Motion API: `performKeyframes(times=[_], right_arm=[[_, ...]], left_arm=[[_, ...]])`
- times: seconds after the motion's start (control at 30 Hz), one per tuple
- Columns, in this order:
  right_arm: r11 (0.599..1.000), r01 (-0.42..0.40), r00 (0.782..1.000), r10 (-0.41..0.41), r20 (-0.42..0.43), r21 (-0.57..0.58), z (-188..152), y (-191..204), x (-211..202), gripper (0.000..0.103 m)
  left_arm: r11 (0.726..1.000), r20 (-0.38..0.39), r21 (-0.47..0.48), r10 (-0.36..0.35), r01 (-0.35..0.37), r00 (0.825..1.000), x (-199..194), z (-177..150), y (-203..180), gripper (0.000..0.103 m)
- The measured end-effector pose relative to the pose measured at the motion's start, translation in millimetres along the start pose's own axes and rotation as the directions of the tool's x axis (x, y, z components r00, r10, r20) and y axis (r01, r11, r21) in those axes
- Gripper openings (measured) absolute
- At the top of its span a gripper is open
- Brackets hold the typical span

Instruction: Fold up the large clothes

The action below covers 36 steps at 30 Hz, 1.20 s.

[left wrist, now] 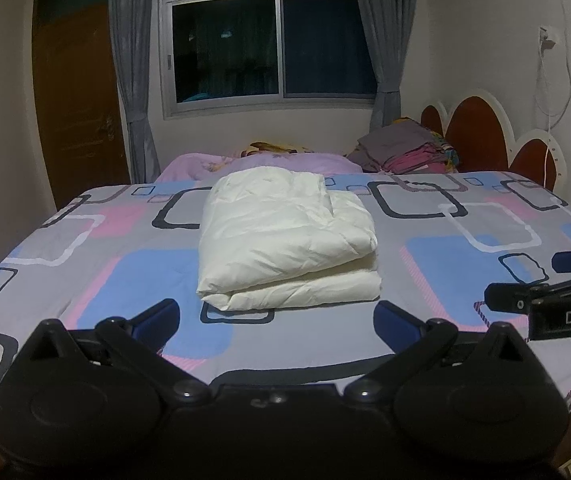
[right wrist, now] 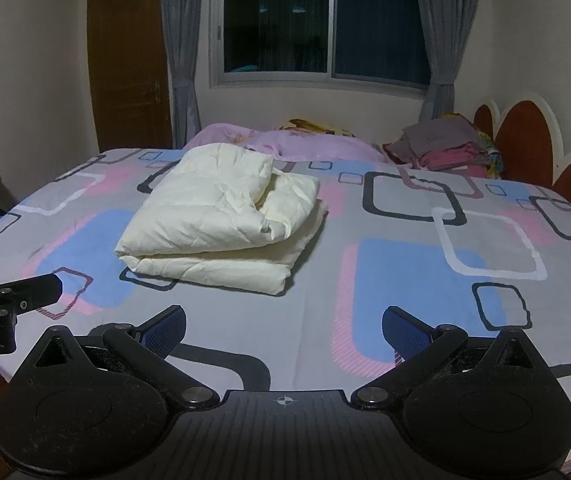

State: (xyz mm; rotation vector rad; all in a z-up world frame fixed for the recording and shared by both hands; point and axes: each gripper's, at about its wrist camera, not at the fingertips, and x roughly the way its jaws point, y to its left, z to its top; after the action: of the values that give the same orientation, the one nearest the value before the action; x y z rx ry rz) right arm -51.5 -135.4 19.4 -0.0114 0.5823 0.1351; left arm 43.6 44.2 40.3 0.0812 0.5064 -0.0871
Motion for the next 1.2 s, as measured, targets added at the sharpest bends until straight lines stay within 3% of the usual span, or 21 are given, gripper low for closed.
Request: performKeyframes(times=[1.2], right_arm=[[1.000, -0.012, 1.000, 0.012, -0.002, 0.000, 3, -10, -4, 0.103]], left_arm=[[1.000, 0.020, 0.008, -0.011, 0.011, 1.000, 2, 0, -1, 0.103]])
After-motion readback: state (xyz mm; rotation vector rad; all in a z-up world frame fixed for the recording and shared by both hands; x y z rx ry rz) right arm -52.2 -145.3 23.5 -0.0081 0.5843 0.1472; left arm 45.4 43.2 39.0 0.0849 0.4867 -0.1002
